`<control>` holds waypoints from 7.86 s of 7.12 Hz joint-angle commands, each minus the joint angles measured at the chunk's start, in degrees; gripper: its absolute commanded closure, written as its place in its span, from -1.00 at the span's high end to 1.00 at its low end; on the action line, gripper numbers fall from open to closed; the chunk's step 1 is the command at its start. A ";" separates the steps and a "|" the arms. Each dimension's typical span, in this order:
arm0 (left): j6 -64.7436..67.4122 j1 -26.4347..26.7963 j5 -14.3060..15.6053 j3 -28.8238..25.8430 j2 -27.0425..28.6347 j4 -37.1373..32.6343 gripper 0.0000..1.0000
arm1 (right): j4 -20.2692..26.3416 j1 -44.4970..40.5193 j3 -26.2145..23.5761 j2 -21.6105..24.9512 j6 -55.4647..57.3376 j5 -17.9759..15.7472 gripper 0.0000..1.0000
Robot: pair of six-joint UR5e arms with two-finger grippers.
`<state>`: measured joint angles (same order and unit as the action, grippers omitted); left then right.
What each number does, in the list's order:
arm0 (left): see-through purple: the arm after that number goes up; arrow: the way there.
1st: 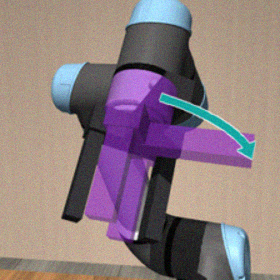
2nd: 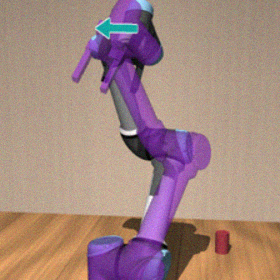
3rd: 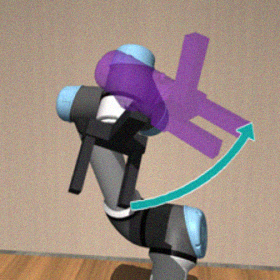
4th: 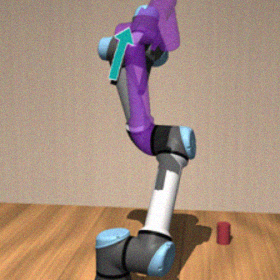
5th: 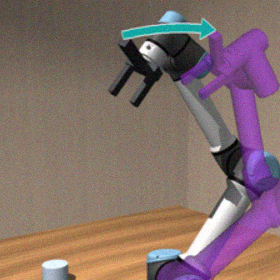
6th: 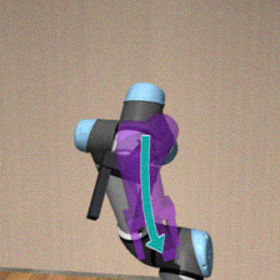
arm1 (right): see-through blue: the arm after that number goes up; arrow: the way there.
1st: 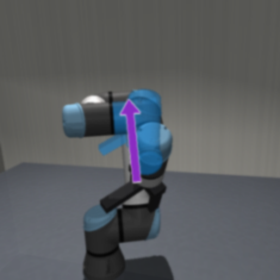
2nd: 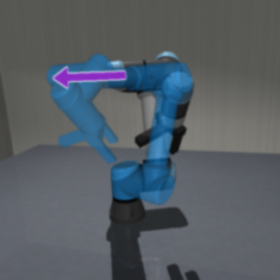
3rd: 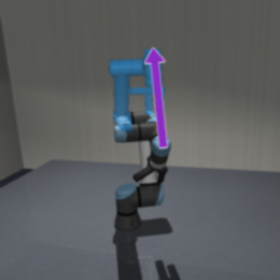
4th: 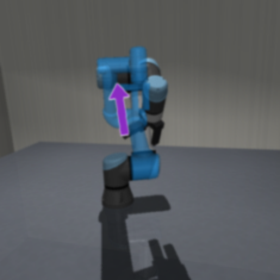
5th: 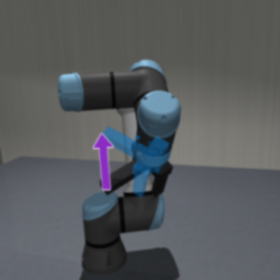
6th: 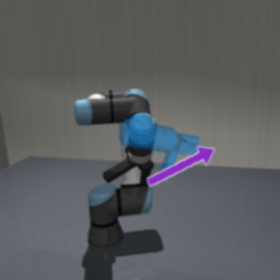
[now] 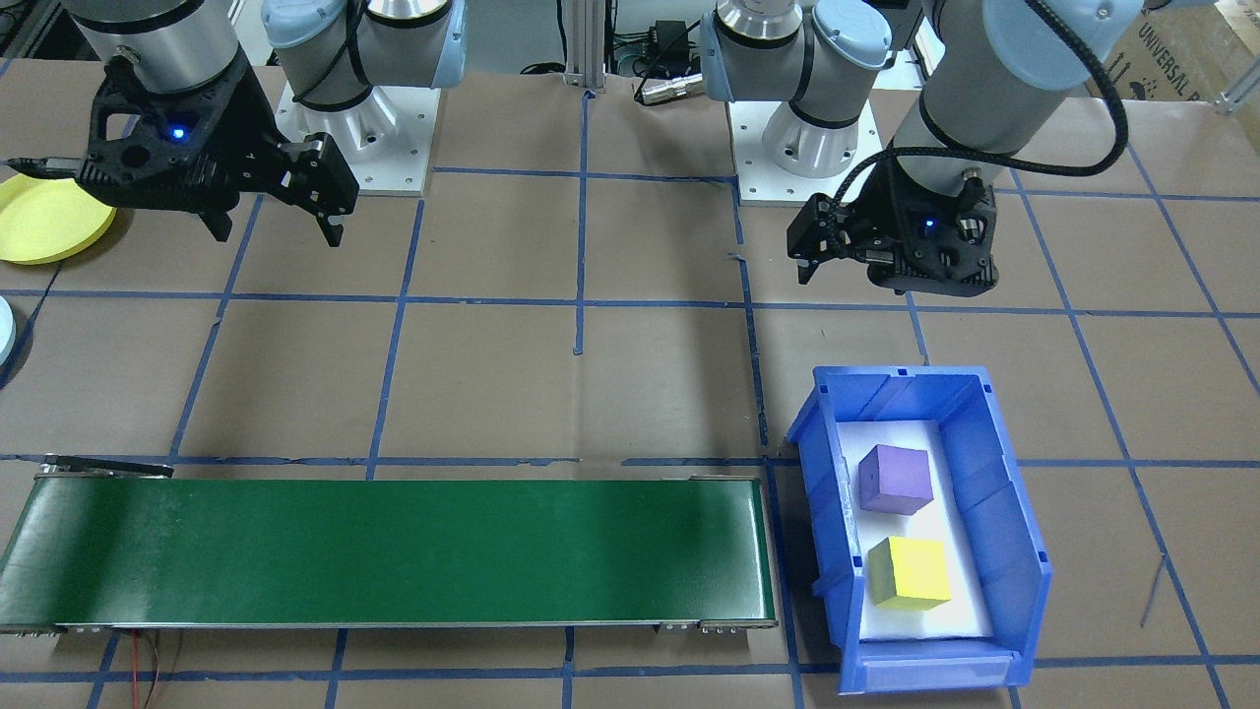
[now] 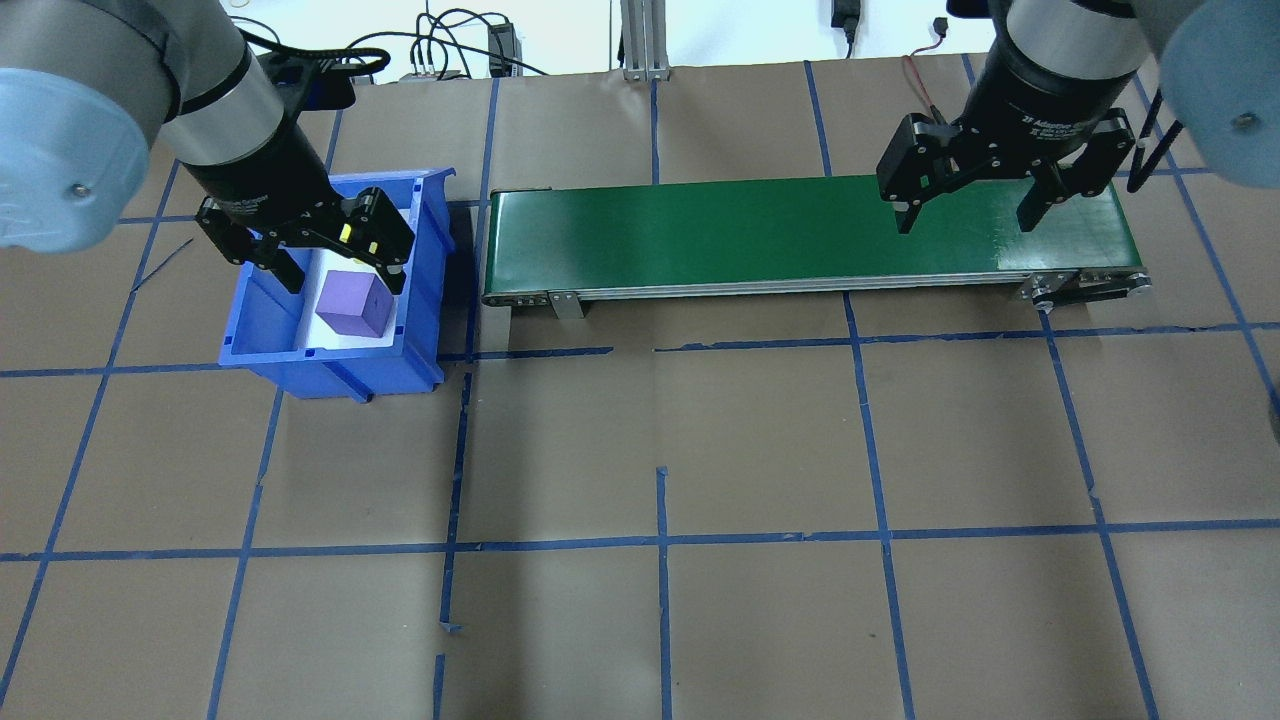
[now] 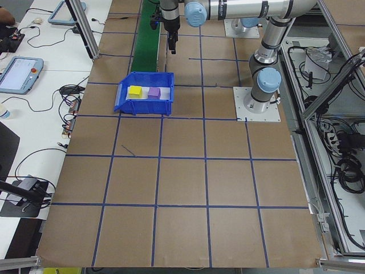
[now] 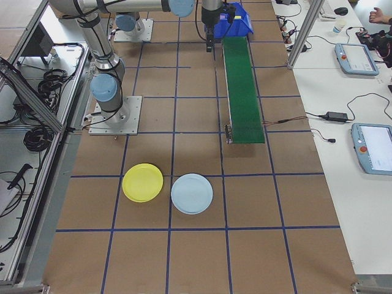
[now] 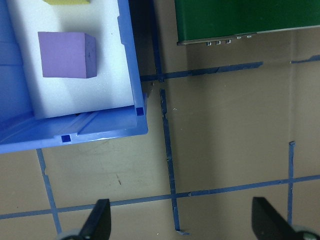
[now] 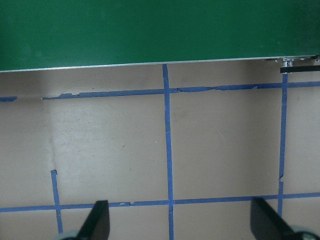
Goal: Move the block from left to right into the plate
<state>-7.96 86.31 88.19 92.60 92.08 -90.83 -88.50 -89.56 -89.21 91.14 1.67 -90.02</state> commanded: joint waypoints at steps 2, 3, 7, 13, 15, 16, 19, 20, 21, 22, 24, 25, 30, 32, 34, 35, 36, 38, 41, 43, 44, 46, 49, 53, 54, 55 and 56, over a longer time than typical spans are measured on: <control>-8.90 -9.20 -0.64 0.56 2.90 3.02 1.00 | 0.00 0.00 0.00 0.00 0.00 -0.07 1.00; -10.83 -9.49 -0.74 0.82 6.41 8.50 1.00 | 0.00 0.00 0.00 0.00 0.00 -0.07 1.00; -9.89 -9.41 -0.56 1.53 18.81 23.65 1.00 | 0.00 0.00 0.00 0.00 0.00 0.02 1.00; -10.50 -9.41 -0.82 5.66 23.14 28.95 1.00 | 0.00 0.00 0.00 0.00 0.00 0.10 1.00; -10.68 -9.41 -0.65 7.41 23.23 32.08 -0.11 | 0.00 0.00 -0.09 0.00 0.00 0.02 1.00; -10.76 -9.41 -0.56 8.11 23.14 32.38 -0.48 | 0.00 0.00 -0.09 0.00 0.00 0.02 1.00; -10.33 -9.05 0.14 6.89 12.12 26.54 -0.53 | 0.00 0.09 -0.09 0.00 0.00 0.02 1.00; -10.67 -8.45 -0.29 6.02 7.37 25.36 -0.53 | 0.00 0.09 -0.09 0.00 0.00 0.10 1.00; -10.59 -6.87 -1.08 3.92 4.54 25.43 -0.53 | 0.00 0.00 -0.09 -0.09 0.00 0.10 1.00; -10.07 -3.12 -1.44 1.12 3.90 25.96 -0.53 | 0.00 0.08 -0.35 0.00 0.00 0.10 1.00; -4.74 0.25 -8.77 -1.10 9.65 31.19 -0.53 | 0.00 0.09 -0.44 0.00 0.00 0.10 1.00; -4.27 0.70 -10.47 -1.02 14.04 39.07 -0.52 | 0.00 0.09 -0.44 0.00 0.00 0.10 1.00; 2.41 7.64 -11.55 0.46 26.47 49.61 -0.23 | 0.00 0.09 -0.53 0.00 0.00 0.11 1.00; 3.12 8.26 -9.28 4.24 25.52 49.43 -0.10 | -0.09 0.17 -0.53 0.00 0.00 0.19 1.00; 2.42 7.74 -4.79 3.12 21.49 46.82 1.00 | 0.00 0.09 -0.53 0.00 0.00 0.10 1.00; 2.25 6.08 -4.69 1.20 19.64 45.05 1.00 | 0.00 0.09 -0.53 0.00 0.00 0.10 1.00; 1.90 3.37 -4.87 0.05 18.41 40.16 1.00 | 0.00 0.17 -0.53 0.00 0.00 0.10 1.00; 1.90 3.07 -4.95 0.13 18.40 39.50 1.00 | 0.00 0.17 -0.62 -0.09 0.00 0.10 1.00; -5.21 -3.66 -4.78 -0.76 18.48 39.76 1.00 | -1.31 2.18 -0.62 -0.52 -4.44 -0.94 1.00; -11.61 -7.72 -5.04 -0.58 19.71 39.85 1.00 | -4.81 7.97 0.17 -1.22 -8.33 0.19 1.00; -11.73 -7.74 -4.96 -0.67 21.37 39.94 1.00 | -6.31 9.04 0.61 -1.84 -9.31 1.93 1.00; -11.47 -7.74 -5.39 0.55 25.32 40.11 1.00 | -11.25 16.30 1.05 -3.68 -12.82 2.03 1.00; -11.73 -7.82 -4.95 0.21 28.06 40.81 1.00 | -12.48 24.59 3.43 -12.88 -18.72 6.74 1.00; -11.64 -7.82 -4.78 -0.14 27.46 41.96 -0.14 | -26.26 26.63 3.07 -23.54 -23.46 13.20 1.00; -11.21 -7.74 -4.95 -0.40 24.92 42.13 -0.18 | -29.59 26.63 2.82 -24.77 -23.47 13.29 1.00; -11.29 -7.65 -5.22 0.20 19.68 41.44 -0.18 | -32.67 26.63 2.81 -26.61 -23.64 16.25 1.00; -11.55 -7.04 -5.57 0.56 15.10 41.26 -0.18 | -32.96 26.63 2.81 -27.76 -23.82 18.54 1.00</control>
<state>-19.33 78.76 82.99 92.76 112.72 -49.24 -119.73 -62.93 -86.36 65.11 -21.94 -74.24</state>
